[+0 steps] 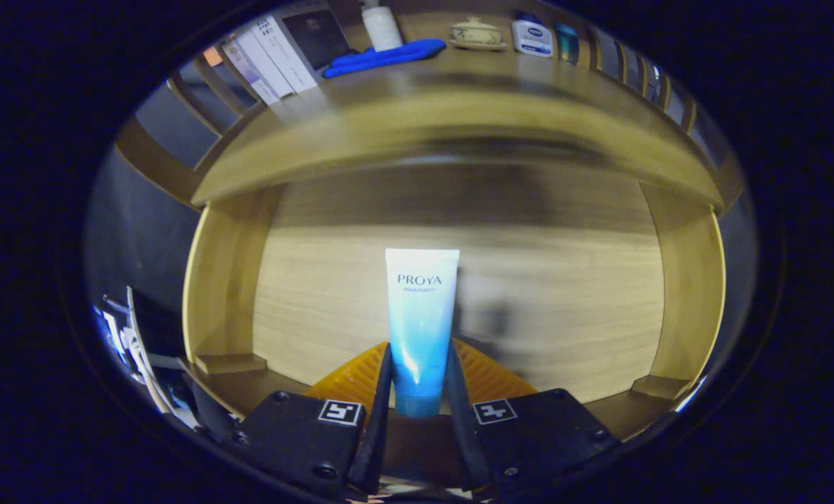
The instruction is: Pull open the drawer, take out the items inside it, and place them on the countertop above the cabinet.
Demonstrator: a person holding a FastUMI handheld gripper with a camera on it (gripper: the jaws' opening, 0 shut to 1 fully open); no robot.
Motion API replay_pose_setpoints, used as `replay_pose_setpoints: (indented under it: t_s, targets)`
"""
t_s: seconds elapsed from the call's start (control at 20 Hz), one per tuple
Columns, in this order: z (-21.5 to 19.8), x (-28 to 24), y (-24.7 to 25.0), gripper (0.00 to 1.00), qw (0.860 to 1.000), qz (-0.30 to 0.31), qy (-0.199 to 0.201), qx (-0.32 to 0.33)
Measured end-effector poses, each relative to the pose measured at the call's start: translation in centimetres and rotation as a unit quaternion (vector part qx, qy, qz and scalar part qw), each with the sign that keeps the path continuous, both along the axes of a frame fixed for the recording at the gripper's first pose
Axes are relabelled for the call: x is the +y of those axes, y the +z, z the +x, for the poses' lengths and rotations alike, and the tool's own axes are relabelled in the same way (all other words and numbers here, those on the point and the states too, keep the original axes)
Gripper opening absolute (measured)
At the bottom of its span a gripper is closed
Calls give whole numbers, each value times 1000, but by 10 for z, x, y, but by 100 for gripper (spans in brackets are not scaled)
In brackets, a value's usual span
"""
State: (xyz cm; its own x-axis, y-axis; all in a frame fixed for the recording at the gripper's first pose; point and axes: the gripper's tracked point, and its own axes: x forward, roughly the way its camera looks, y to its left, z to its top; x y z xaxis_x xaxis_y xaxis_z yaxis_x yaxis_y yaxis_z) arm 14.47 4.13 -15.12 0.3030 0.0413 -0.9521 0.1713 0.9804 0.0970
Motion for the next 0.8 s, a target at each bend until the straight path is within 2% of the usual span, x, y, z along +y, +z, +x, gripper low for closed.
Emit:
replay_pose_setpoints:
  t_s: [0.4, 0.8]
  targets:
    - [21, 2, 64, 44, 999, -3, 10, -50]
    - [84, -8, 112, 45, 994, -38, -3, -99]
